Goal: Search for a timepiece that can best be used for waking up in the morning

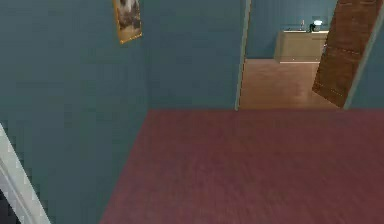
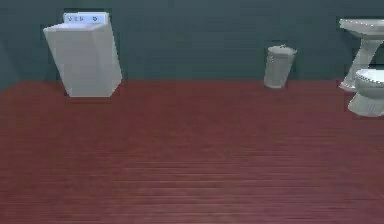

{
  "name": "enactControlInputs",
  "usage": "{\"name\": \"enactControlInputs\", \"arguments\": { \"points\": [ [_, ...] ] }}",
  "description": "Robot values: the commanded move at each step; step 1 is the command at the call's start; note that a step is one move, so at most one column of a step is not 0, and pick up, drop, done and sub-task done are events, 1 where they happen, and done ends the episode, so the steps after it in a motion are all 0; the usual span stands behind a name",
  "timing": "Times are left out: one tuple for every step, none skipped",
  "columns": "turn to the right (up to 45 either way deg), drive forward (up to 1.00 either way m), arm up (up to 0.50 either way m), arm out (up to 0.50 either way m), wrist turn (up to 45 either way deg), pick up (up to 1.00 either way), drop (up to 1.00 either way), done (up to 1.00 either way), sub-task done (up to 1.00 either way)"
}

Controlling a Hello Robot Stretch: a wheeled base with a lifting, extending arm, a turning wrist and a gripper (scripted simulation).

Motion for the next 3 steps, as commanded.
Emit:
{"name": "enactControlInputs", "arguments": {
  "points": [
    [24.0, 0.0, 0.0, 0.0, 0.0, 0.0, 0.0, 0.0, 0.0],
    [0.0, 1.0, 0.0, 0.0, 0.0, 0.0, 0.0, 0.0, 0.0],
    [0.0, 1.0, 0.0, 0.0, 0.0, 0.0, 0.0, 0.0, 0.0]
  ]
}}
